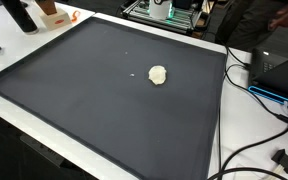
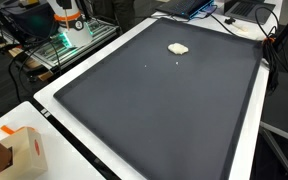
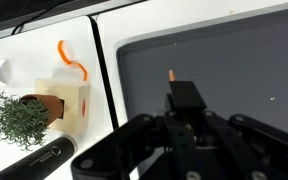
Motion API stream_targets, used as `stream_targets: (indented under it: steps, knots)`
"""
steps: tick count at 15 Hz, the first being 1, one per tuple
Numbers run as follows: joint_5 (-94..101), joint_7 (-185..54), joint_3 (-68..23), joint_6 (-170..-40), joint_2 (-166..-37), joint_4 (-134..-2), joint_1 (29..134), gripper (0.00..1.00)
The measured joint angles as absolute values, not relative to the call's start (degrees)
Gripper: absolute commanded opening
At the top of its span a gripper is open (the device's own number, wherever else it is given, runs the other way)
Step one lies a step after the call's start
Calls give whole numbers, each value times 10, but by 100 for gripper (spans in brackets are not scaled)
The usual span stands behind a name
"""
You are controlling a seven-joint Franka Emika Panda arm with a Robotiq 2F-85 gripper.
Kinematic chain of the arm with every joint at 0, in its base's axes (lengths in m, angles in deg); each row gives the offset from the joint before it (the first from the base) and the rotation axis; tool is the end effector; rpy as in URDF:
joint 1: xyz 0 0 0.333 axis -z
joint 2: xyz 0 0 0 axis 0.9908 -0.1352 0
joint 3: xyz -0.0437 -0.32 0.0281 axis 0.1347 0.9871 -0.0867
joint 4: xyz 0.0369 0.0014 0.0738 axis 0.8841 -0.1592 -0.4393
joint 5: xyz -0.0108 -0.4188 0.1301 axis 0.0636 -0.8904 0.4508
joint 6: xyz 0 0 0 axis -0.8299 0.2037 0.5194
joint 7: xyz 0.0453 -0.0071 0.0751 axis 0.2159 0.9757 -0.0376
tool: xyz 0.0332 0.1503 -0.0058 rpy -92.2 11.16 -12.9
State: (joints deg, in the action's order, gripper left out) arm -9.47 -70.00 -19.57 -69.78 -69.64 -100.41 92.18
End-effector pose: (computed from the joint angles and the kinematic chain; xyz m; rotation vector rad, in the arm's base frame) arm 0.4564 -0.1755 0.4360 2.9042 -0.3076 -0.3152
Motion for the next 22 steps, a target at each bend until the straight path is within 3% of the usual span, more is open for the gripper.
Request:
stream_targets:
  steps: [20, 21, 22]
  knots:
    - [-95, -700, -196, -698, -696, -1004, 922, 13]
    - [-95, -700, -196, -698, -696, -1004, 922, 3]
    - [-95, -700, -196, -698, -696, -1004, 922, 3]
